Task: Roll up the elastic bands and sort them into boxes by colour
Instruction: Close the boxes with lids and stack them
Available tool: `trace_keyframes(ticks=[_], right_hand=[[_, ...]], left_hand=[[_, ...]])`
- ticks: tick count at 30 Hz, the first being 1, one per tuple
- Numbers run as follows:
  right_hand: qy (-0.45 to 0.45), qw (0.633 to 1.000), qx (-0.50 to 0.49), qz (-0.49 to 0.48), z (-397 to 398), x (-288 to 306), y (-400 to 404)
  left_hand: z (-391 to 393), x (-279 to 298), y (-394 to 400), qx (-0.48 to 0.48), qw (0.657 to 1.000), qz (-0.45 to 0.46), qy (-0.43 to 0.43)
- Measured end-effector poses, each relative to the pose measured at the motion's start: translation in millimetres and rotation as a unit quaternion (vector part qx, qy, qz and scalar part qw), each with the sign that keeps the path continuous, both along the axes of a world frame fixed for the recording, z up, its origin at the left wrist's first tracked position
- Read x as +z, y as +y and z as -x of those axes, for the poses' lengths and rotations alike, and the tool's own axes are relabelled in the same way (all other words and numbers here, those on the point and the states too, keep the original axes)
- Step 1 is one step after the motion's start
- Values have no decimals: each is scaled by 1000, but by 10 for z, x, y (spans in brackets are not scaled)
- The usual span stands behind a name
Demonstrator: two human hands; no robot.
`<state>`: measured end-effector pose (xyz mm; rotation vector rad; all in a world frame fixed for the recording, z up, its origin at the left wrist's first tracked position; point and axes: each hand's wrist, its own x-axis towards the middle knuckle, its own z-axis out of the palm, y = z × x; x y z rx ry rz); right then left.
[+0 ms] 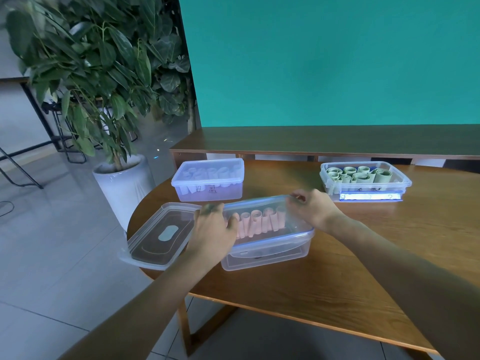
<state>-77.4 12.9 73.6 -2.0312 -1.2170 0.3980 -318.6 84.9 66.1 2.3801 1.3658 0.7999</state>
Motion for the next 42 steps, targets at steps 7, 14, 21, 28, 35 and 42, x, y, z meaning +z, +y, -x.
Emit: trace_keyframes(ticks=[7, 14, 21, 28, 35, 42], right_hand=[[15, 1000, -17, -18, 10, -20, 18], [83, 995, -21, -47, -57, -142, 15], [62, 998, 8, -19, -68, -45, -9], [71, 997, 16, -41, -64, -22, -38], [55, 998, 2, -21, -23, 11, -89], [18, 1000, -10, -11, 25, 37, -157]], left_hand=[[-1, 23, -22, -2, 999, -4, 34], [-54, 45, 6, -13, 998, 22, 63], [-37, 29, -7, 10, 1000, 22, 14], [23, 9, 28, 29, 999, -8, -29], [73, 62, -13, 44, 998, 13, -43], [112, 106, -7, 40, 998, -8, -46]])
